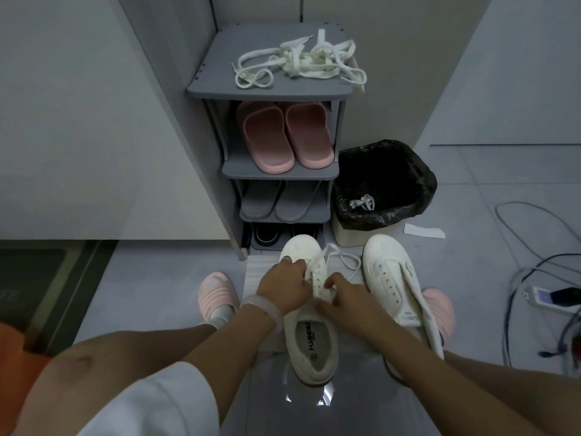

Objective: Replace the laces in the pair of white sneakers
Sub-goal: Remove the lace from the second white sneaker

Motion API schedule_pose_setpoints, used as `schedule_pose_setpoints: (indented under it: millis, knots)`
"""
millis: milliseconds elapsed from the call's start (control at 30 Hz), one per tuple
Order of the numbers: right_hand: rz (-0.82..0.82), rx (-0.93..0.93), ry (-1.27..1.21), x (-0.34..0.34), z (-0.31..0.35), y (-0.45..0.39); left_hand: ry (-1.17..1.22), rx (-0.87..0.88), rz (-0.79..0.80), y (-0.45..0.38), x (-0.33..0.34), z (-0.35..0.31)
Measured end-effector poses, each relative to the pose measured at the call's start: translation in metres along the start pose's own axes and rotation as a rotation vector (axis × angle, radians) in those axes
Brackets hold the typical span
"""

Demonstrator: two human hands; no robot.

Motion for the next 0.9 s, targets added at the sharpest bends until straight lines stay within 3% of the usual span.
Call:
schedule_pose_setpoints:
  millis: [167,300,433,533,767,900]
  knots:
    - [0.054,0.043,0.052,0.009,-0.001,0.002,-0.056,0.031,0.083,-0.005,-0.004,-0.001]
    - [0.023,-0.001,0.118,0.010,0.003,0.000,-0.161,0.022,-0.024,-0.005,-0.006,-0.008]
    - [0.036,-0.025,0.137,0.011,0.004,-0.001,0.049,-0.042,-0.030,-0.006,-0.002,-0.002]
    - [0.077,-0.004,0.066,0.007,0.006,-0.001,0.202,-0.034,0.041,-0.010,-0.001,0.007]
    - [0.059,0.068,-0.078,0.006,0.009,-0.006,0.013,0.116,0.126,-0.014,-0.002,0.003]
    - [0.050,0.108,-0.168,0.006,0.007,-0.005,0.067,0.134,0.133,-0.014,-0.001,0.005]
Point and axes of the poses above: each hand's wrist, its own y-axis away from the middle knuckle, its own x-axis out of the palm, z = x × y, the point moved 3 cm from there along -y, towards the middle knuckle, and after that the axes turned 15 degrees about -y, right-handed, at the moved point
